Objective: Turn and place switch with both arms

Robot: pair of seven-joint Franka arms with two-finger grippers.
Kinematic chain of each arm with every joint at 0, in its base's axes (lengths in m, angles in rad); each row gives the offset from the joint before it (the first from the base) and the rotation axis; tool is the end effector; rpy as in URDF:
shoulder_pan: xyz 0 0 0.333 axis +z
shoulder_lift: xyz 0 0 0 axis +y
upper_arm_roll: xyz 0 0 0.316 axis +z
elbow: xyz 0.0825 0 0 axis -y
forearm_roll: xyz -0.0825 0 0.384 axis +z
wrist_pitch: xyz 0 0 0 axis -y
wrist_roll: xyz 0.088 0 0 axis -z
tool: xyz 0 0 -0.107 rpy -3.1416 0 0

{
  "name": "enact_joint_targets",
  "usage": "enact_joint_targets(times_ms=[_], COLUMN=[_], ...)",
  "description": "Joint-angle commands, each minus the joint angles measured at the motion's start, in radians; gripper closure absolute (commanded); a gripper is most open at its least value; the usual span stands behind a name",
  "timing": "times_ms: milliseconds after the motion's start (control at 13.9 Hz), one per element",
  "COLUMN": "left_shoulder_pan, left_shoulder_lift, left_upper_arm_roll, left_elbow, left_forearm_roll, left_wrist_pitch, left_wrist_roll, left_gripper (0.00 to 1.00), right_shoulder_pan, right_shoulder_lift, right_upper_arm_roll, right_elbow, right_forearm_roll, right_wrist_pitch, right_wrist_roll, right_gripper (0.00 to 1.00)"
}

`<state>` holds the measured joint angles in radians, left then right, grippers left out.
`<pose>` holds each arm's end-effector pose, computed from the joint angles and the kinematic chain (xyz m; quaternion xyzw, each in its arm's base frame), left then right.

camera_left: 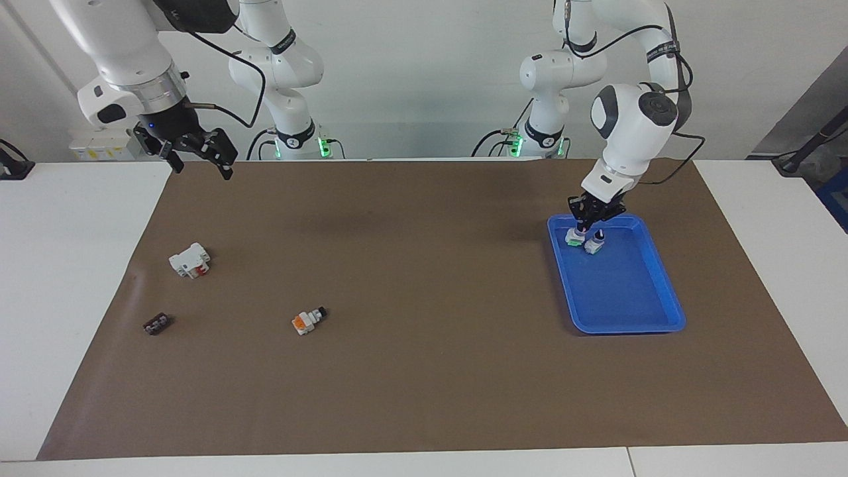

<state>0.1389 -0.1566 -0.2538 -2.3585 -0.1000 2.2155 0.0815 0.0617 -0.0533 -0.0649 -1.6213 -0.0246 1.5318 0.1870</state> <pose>0.4771 -0.0591 0.3898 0.9975 -0.0669 0.0046 0.0206 0.5334 -0.0054 0.6264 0.9952 -0.0951 -0.0171 0.0122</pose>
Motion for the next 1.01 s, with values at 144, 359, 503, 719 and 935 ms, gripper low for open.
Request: enact_joint_targets(times_ms=[144, 359, 503, 719, 935], left_shoulder_pan=[0.008, 0.01, 0.013, 0.038, 0.07], left_shoulder_lift=[0.012, 0.015, 0.015, 0.015, 0.015], left_upper_arm_roll=[-0.005, -0.004, -0.004, -0.004, -0.004], left_elbow=[-0.048, -0.051, -0.056, -0.056, -0.056], left_forearm_roll=[0.014, 0.014, 0.014, 0.014, 0.014], left_wrist_pitch=[0.087, 0.085, 0.078, 0.073, 0.073], left_wrist_roll=[0.015, 0.078, 0.168, 0.297, 0.392], left_gripper=[1.0, 1.0, 1.0, 1.0, 1.0], right_shoulder_pan=[0.0, 0.001, 0.0, 0.0, 0.0], right_shoulder_lift=[-0.002, 0.0, 0.001, -0.003, -0.007], right_upper_arm_roll=[0.002, 0.01, 0.011, 0.014, 0.014], right_elbow=[0.008, 0.026, 0.026, 0.021, 0.014], right_forearm_roll=[-0.021, -0.023, -0.018, -0.015, -0.014], right_wrist_pitch=[-0.009, -0.03, -0.028, -0.027, -0.024], right_wrist_roll=[-0.006, -0.003, -0.004, 0.0, 0.0], right_gripper=[0.0, 0.0, 0.0, 0.0, 0.0])
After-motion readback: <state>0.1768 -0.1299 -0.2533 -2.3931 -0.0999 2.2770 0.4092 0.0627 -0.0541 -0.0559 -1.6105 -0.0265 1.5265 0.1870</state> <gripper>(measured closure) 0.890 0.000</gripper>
